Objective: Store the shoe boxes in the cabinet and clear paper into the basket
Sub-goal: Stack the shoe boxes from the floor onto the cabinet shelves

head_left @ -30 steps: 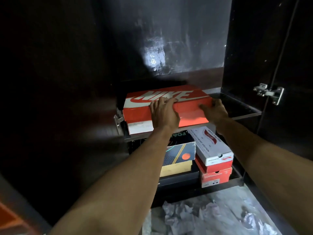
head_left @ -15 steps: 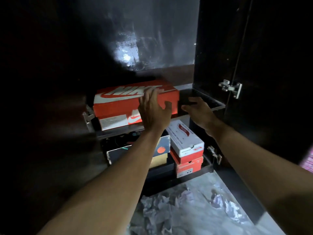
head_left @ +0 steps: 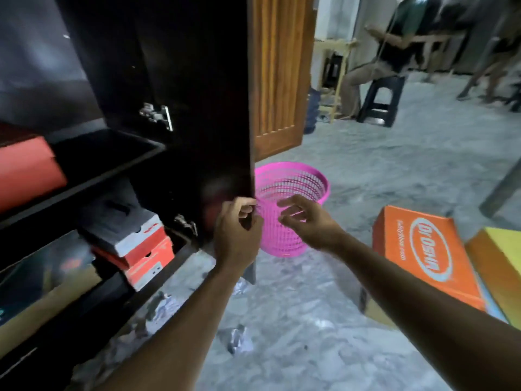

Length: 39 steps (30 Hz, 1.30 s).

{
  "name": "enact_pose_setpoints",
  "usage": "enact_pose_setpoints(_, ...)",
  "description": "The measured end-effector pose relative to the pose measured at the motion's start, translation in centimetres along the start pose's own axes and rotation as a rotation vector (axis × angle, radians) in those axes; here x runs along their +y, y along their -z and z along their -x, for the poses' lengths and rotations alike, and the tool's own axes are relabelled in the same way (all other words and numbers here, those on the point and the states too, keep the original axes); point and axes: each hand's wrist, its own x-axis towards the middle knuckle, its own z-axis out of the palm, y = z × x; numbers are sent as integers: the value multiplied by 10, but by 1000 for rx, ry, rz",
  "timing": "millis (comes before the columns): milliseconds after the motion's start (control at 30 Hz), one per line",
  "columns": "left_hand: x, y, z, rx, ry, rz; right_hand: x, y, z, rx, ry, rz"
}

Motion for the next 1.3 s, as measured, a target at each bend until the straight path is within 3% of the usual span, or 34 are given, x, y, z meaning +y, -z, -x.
enact_pose_setpoints(200, 13, -122, 50, -334, 16, 34, 110, 92, 72, 282, -256, 35)
enact_pose_setpoints(433, 41, -262, 99, -904, 559, 46, 245, 183, 136, 685, -666, 95)
enact_pose_setpoints(533, 42, -307, 115, -990, 711, 33, 292, 205, 149, 801, -810, 90)
enact_pose_setpoints(600, 46, -331, 126, -1021, 768, 57, 321, 213, 151, 777, -899, 72)
enact_pose_setpoints(733, 41, -367, 134, -1026, 887, 96, 356, 211, 146, 622, -974, 68)
enact_pose_setpoints(833, 28, -385, 136, -996, 957, 205, 371, 203, 142, 613, -1012, 120)
enact_pose_setpoints(1100, -15, -374, 155, -556, 1055, 403, 362, 179, 157, 684, -1010, 22)
enact_pose_setpoints(1233, -27, -341, 150, -482, 1102, 423, 355, 179, 158, 656, -958, -60)
enact_pose_setpoints(1300, -41, -318, 147, -480, 1126, 437, 347, 186, 155, 687, -885, -264)
